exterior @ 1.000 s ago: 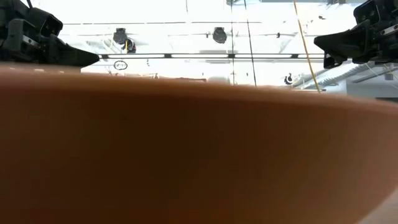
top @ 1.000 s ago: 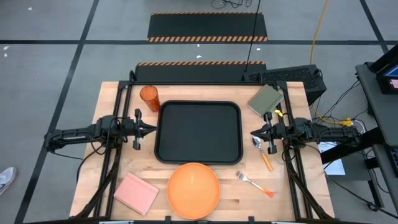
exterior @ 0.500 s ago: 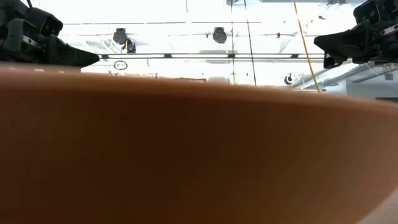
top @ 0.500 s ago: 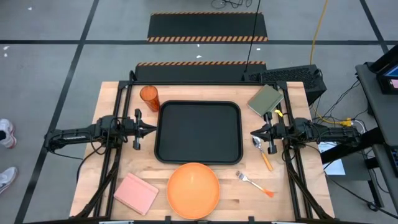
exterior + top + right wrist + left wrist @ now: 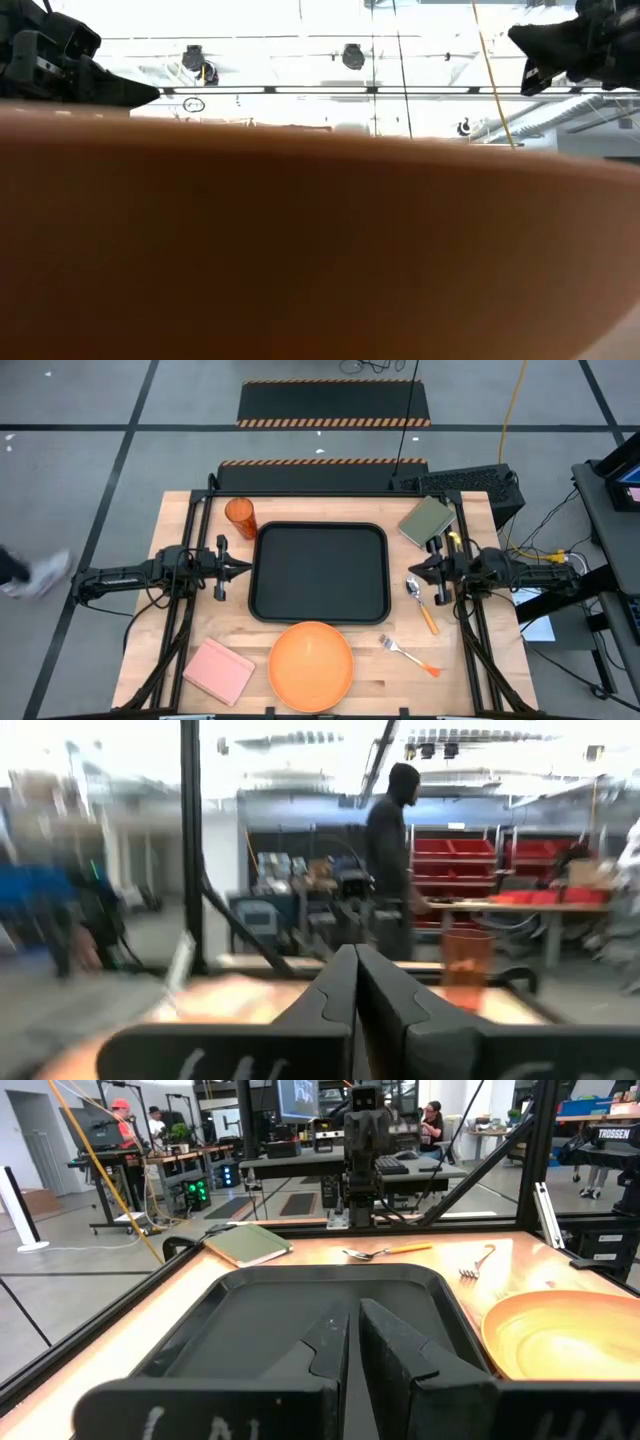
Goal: Pick and place plate/cup/fork/spoon on tray
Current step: Put the red cup on the black tray
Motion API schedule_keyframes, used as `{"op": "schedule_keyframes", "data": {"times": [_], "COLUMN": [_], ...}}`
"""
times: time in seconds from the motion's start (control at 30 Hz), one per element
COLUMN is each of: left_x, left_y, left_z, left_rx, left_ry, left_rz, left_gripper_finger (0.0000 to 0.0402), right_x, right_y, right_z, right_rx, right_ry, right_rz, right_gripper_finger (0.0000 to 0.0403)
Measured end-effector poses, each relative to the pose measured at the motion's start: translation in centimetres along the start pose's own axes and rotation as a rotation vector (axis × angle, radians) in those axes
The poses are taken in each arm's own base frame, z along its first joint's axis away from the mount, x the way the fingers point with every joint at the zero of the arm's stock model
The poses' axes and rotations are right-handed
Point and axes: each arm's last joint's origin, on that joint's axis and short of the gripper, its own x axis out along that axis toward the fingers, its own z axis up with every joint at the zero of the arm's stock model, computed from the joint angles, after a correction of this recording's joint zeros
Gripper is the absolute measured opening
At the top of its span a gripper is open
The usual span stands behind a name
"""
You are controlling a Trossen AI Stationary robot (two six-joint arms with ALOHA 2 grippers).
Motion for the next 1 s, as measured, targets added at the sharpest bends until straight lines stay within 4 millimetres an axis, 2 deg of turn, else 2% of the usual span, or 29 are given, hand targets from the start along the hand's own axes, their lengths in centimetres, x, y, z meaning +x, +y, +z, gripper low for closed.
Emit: {"op": "schedule_keyframes", "data": {"times": [0.07, 0.13, 0.27, 0.3, 0.5, 0.6, 0.73, 0.87, 1.0], "left_x": [0.0, 0.0, 0.0, 0.0, 0.0, 0.0, 0.0, 0.0, 0.0], "left_y": [0.0, 0.0, 0.0, 0.0, 0.2, 0.3, 0.3, 0.3, 0.3], "left_z": [0.0, 0.0, 0.0, 0.0, 0.0, 0.1, 0.1, 0.2, 0.3], "left_rx": [0.0, 0.0, 0.0, 0.0, 0.01, 0.01, 0.01, 0.01, 0.01], "left_ry": [0.001, 0.0, 0.0, 0.001, 0.005, -0.001, -0.009, -0.014, -0.024], "left_rz": [0.0, 0.0, 0.0, 0.0, 0.074, 0.096, 0.096, 0.097, 0.098], "left_gripper_finger": [0.0033, 0.0033, 0.0033, 0.0033, 0.0033, 0.0033, 0.0033, 0.0033, 0.0033], "right_x": [0.0, 0.0, 0.3, 0.5, 2.3, 3.8, 6.1, 8.4, 10.6], "right_y": [0.0, 0.1, 0.0, 0.0, 0.3, 0.5, 0.6, 0.7, 0.7], "right_z": [0.5, 0.8, 0.2, 0.7, 5.8, 9.2, 12.8, 15.6, 16.6], "right_rx": [0.077, 0.077, 0.088, 0.092, 0.101, 0.101, 0.106, 0.108, 0.11], "right_ry": [-0.048, -0.077, 0.008, 0.012, 0.05, 0.065, 0.147, 0.195, 0.259], "right_rz": [0.001, 0.006, 0.001, 0.0, -0.007, -0.009, -0.019, -0.026, -0.038], "right_gripper_finger": [0.0, 0.0, 0.0, 0.0, 0.0, 0.0, 0.0, 0.0, 0.0]}}
